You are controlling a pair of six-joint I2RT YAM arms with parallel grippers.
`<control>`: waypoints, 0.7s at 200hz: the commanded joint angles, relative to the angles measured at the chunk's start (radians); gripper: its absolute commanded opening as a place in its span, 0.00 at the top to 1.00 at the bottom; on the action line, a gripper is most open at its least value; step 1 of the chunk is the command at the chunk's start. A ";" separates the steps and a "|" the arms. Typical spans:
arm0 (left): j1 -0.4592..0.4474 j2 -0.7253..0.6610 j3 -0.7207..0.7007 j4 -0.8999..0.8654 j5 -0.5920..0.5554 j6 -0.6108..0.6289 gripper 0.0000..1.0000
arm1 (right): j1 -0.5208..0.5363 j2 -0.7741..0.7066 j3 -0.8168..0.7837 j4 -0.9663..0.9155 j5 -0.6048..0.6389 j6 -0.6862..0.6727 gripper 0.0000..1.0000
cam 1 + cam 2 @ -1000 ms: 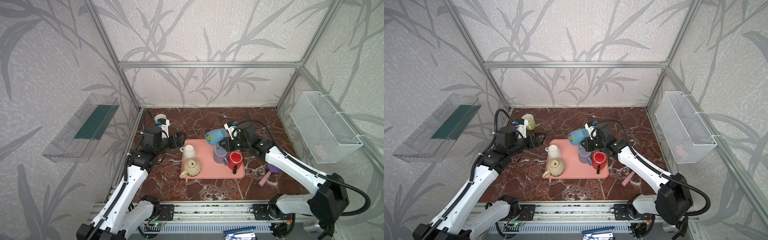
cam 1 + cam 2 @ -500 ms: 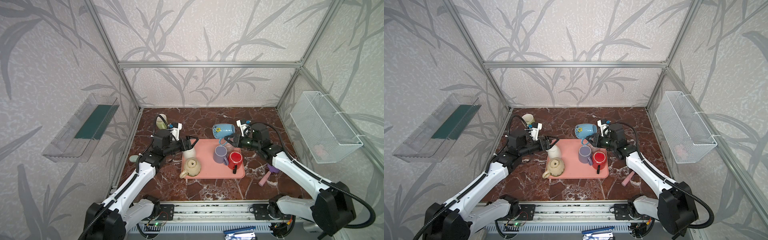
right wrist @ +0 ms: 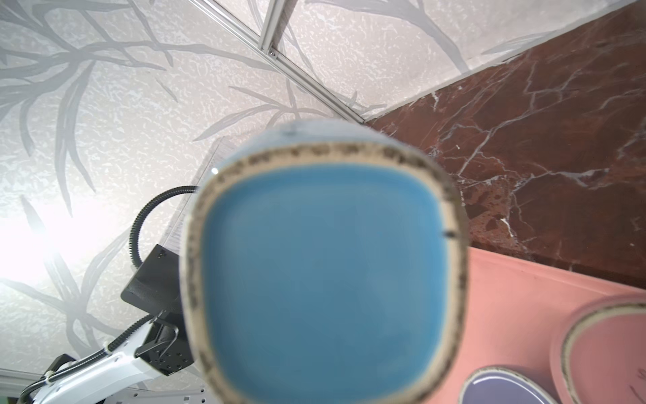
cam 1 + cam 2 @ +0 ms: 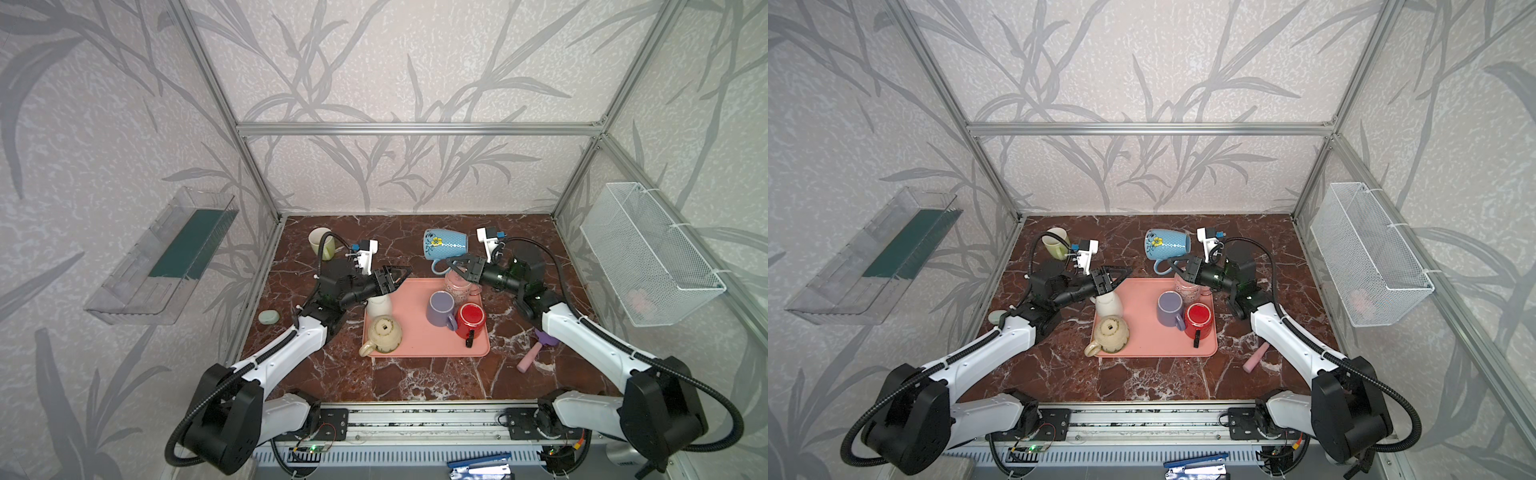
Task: Turn the mug right side up
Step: Pick up the mug from the tray, then place the mug at the top-left of the table.
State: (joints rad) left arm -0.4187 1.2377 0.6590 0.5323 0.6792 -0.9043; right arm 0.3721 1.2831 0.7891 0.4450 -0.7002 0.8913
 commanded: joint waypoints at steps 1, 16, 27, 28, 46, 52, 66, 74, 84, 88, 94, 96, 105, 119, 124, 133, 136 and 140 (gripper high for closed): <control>-0.021 0.043 0.012 0.189 0.025 -0.074 0.31 | -0.004 0.030 0.033 0.196 -0.059 0.064 1.00; -0.032 0.074 0.023 0.255 0.032 -0.097 0.33 | -0.003 0.045 0.043 0.204 -0.057 0.068 1.00; -0.038 0.098 0.033 0.292 0.037 -0.112 0.33 | -0.002 0.053 0.051 0.204 -0.058 0.067 1.00; -0.039 0.099 0.034 0.294 0.037 -0.113 0.33 | -0.002 0.054 0.052 0.204 -0.058 0.067 1.00; -0.048 0.130 0.055 0.315 0.040 -0.117 0.34 | 0.001 0.070 0.068 0.207 -0.068 0.069 1.00; -0.052 0.139 0.060 0.319 0.043 -0.116 0.34 | 0.003 0.076 0.074 0.208 -0.072 0.069 1.00; -0.059 0.161 0.074 0.335 0.051 -0.114 0.35 | 0.005 0.085 0.080 0.215 -0.074 0.073 1.00; -0.064 0.173 0.080 0.345 0.054 -0.117 0.36 | 0.005 0.088 0.082 0.221 -0.076 0.076 1.00; -0.068 0.185 0.082 0.361 0.055 -0.121 0.37 | 0.008 0.094 0.087 0.224 -0.079 0.079 1.00; -0.069 0.191 0.085 0.368 0.055 -0.124 0.38 | 0.008 0.097 0.089 0.226 -0.081 0.080 1.00; -0.071 0.198 0.086 0.377 0.054 -0.127 0.39 | 0.009 0.101 0.094 0.229 -0.085 0.081 1.00; -0.071 0.200 0.086 0.381 0.054 -0.128 0.39 | 0.010 0.104 0.095 0.231 -0.087 0.084 1.00; -0.072 0.212 0.088 0.393 0.053 -0.132 0.40 | 0.013 0.113 0.102 0.242 -0.098 0.092 1.00; -0.077 0.226 0.095 0.409 0.056 -0.140 0.41 | 0.020 0.126 0.110 0.260 -0.107 0.105 1.00; -0.076 0.231 0.097 0.414 0.056 -0.143 0.41 | 0.023 0.129 0.114 0.261 -0.112 0.105 1.00; -0.077 0.240 0.101 0.424 0.056 -0.149 0.41 | 0.033 0.134 0.125 0.255 -0.123 0.095 1.00; -0.077 0.241 0.102 0.427 0.054 -0.150 0.41 | 0.036 0.135 0.129 0.251 -0.126 0.089 1.00; -0.078 0.244 0.103 0.432 0.055 -0.152 0.41 | 0.042 0.136 0.134 0.242 -0.130 0.083 1.00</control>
State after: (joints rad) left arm -0.4900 1.4651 0.7197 0.8806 0.7097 -1.0260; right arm 0.3889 1.4181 0.8543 0.5861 -0.7773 0.9882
